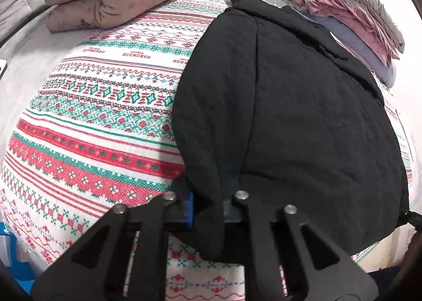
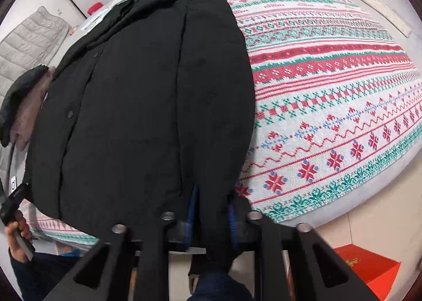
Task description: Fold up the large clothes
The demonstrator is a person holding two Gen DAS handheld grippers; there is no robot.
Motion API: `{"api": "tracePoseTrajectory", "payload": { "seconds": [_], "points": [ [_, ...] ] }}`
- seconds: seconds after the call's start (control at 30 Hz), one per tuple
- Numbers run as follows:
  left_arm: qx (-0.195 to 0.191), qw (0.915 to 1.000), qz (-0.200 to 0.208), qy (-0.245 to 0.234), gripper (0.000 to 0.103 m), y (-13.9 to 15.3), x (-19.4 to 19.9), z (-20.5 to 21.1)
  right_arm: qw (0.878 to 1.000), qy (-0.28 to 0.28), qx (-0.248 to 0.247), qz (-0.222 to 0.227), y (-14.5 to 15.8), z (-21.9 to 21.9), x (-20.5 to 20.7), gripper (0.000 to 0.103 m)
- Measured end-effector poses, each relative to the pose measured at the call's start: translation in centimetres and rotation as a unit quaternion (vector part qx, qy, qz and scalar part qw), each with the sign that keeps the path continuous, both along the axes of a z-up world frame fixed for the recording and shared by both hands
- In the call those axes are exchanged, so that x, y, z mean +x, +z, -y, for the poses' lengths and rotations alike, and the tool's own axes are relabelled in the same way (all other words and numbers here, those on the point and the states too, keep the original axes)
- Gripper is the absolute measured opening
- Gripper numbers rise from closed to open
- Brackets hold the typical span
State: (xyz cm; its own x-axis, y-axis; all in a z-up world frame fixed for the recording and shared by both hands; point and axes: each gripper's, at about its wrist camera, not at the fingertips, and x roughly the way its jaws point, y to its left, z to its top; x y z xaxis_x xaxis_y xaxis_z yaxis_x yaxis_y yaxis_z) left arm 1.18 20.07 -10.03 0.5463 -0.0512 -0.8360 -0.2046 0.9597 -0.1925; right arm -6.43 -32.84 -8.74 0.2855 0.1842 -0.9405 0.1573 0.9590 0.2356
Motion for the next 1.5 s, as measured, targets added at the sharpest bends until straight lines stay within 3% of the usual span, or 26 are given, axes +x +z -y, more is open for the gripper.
{"api": "tracePoseTrajectory", "payload": {
  "seconds": [0.13,0.27,0.37,0.57,0.83,1.0,1.13,1.3,1.5],
  "points": [
    [-0.018,0.9997,0.016,0.009,0.008,1.6,-0.8,-0.3,0.997,-0.031,0.048,0.048,1.7,1.4,-0.9,0.008],
    [-0.065,0.996,0.059,0.016,0.008,4.4,-2.6,-1.2,0.985,-0.068,0.12,0.108,3.8,2.9,-2.7,0.008],
    [-0.099,0.9926,0.068,0.016,0.008,5.6,-4.4,-1.4,0.978,-0.082,0.147,0.125,4.4,3.5,-3.5,0.007],
    [-0.131,0.9877,0.083,0.02,0.007,6.9,-8.9,-2.1,0.958,-0.096,0.206,0.173,6.5,4.6,-6.8,0.007],
    [-0.18,0.9783,0.101,0.02,0.007,9.3,-15.7,-3.4,0.947,-0.097,0.219,0.216,10.3,5.6,-12.3,0.006],
    [-0.186,0.9735,0.133,0.009,0.007,12.1,-18.7,-2.5,0.942,-0.084,0.212,0.245,13.3,4.9,-14.9,0.006],
    [-0.193,0.9714,0.138,0.008,0.007,12.7,-18.2,-2.0,0.943,-0.076,0.215,0.243,13.6,4.6,-14.5,0.006],
    [-0.221,0.9642,0.144,0.029,0.007,12.6,-17.5,-3.0,0.932,-0.091,0.235,0.26,13.1,4.9,-13.6,0.006],
    [-0.217,0.962,0.16,0.042,0.007,13.6,-14.9,-3.5,0.919,-0.112,0.247,0.286,13.6,6.0,-11.6,0.006]
  ]
}}
